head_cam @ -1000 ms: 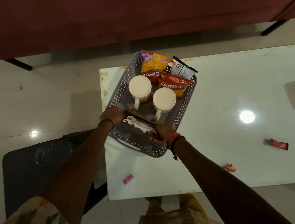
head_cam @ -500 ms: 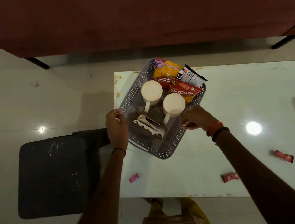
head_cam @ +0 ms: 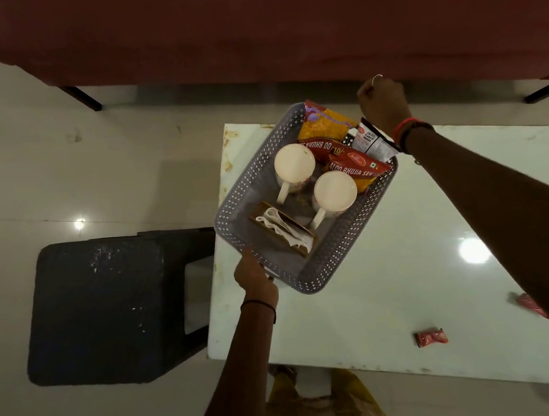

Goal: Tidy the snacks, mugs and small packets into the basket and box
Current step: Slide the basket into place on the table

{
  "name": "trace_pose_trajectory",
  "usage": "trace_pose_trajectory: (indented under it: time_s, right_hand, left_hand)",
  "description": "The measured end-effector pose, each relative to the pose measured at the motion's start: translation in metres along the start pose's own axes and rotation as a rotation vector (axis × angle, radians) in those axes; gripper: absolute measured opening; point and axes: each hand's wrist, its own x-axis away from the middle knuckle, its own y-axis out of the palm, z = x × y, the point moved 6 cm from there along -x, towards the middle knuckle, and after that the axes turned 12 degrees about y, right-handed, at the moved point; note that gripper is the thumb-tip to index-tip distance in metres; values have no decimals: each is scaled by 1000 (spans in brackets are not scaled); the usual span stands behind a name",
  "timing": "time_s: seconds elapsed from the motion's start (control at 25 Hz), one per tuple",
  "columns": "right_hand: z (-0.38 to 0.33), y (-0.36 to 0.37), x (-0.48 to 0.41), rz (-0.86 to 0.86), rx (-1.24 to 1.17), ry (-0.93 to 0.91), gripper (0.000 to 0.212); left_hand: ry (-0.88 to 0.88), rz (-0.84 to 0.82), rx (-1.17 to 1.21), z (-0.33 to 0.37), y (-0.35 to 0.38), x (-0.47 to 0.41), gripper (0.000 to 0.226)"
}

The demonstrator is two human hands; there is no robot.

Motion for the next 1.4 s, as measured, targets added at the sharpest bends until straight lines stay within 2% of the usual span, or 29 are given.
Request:
trace_pose_trajectory:
  time_s: [0.08, 0.2, 0.24, 0.32, 0.4, 0.56, 0.76, 0.92, 1.0, 1.4]
  right_hand:
    - [7, 16, -14, -168, 69, 87, 32]
    - [13, 36, -22, -378, 119, 160, 57]
    - [14, 40, -22, -424, 125, 167, 61]
    - [14, 45, -21, -470, 138, 174, 57]
    - [15, 47, -18, -495, 138, 192, 55]
    - [24, 49, -24, -452, 62, 183, 62]
    - [21, 50, -24, -382, 17, 187, 51]
    - [31, 49, -20, -352, -21, 192, 47]
    - [41, 47, -14, -356, -50, 222, 54]
    - [94, -17, 77, -334, -228, 413, 60]
  left_hand:
    - [19, 21, -122, 1, -1, -11, 24]
    - [51, 30, -214, 0, -7, -22, 8]
    - [67, 14, -240, 0, -8, -25, 16]
    - [81, -17, -268, 0, -10, -29, 27]
    - [81, -36, -277, 3, -10, -30, 29]
    - [80, -115, -430, 7, -5, -28, 33]
    - [129, -198, -638, 13, -1, -29, 39]
    - [70, -146, -541, 14, -1, -32, 38]
    - [73, -69, -468, 23, -10, -30, 37]
    - [157, -45, -549, 60, -37, 32, 26]
